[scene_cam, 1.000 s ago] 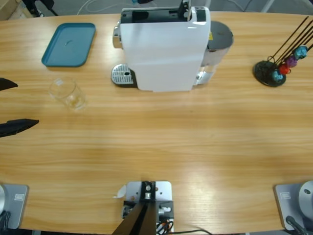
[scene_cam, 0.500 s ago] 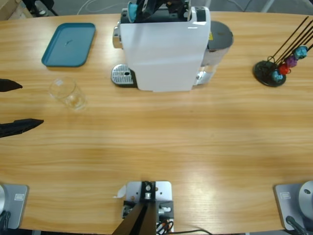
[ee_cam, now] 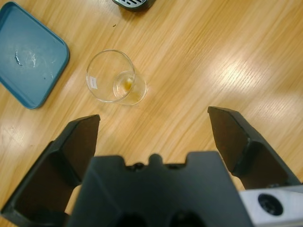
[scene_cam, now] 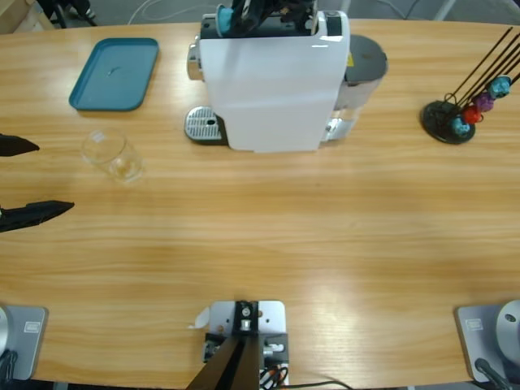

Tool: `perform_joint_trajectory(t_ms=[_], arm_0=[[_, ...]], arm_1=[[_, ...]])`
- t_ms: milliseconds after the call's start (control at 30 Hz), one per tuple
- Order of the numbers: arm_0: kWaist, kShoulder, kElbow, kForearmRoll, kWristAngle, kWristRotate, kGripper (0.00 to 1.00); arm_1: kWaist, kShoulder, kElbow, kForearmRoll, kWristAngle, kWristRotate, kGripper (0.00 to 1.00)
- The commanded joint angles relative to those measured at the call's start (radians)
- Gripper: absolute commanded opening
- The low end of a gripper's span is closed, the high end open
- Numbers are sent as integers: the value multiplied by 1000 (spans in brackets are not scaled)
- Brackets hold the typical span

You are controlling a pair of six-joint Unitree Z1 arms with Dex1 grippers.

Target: Pour coffee

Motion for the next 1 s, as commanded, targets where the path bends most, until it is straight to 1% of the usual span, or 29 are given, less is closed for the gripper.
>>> perform_joint_trajectory(t_ms=[33,167,200,233,300,333,367,400,433,467,500,567,600,633,700,733,800,933,1000], arm_0=[[9,16,34,-14,7,-17,996],[8,11,38,-14,7,-18,996],[9,11,38,-15,7,-18,996],[9,12,36,-16,7,-18,996],[8,13,36,-27,9,-22,996],[9,12,36,-35,12,-26,996],[8,9,34,-43,15,-28,996],[9,0,31,-48,17,-29,996],[8,-8,30,-55,18,-34,996],[9,-14,30,-60,18,-47,996],[9,-16,31,-63,18,-63,996],[8,-14,25,-68,27,-83,996],[9,-11,15,-71,39,-92,996],[12,-7,4,-72,44,-103,996],[15,2,-11,-74,44,-120,996],[15,5,-14,-78,44,-131,996],[15,7,-16,-84,43,-141,996],[15,-12,-21,-83,43,-152,996],[15,-16,-22,-82,41,-152,996]], arm_1=[[1,20,-2,5,-30,-10,992],[18,7,-7,0,-21,-2,977],[30,-3,-10,0,-11,8,858],[46,-13,-11,-7,3,29,689],[89,-30,-18,-17,14,124,389],[113,-42,-21,-8,19,173,153],[141,-61,-14,-4,20,195,1],[172,-82,-6,-8,-15,220,0],[203,-106,8,-25,-89,269,0],[226,-131,49,-51,-150,322,0],[240,-166,114,-88,-191,400,0],[242,-229,235,-169,-257,614,0],[242,-271,314,-218,-329,741,0],[242,-313,373,-228,-406,853,0],[247,-395,460,-226,-521,986,0],[251,-433,485,-219,-574,1017,0],[251,-489,504,-208,-623,1035,0],[243,-522,506,-190,-654,1052,0],[199,-499,499,-218,-660,1064,0]])
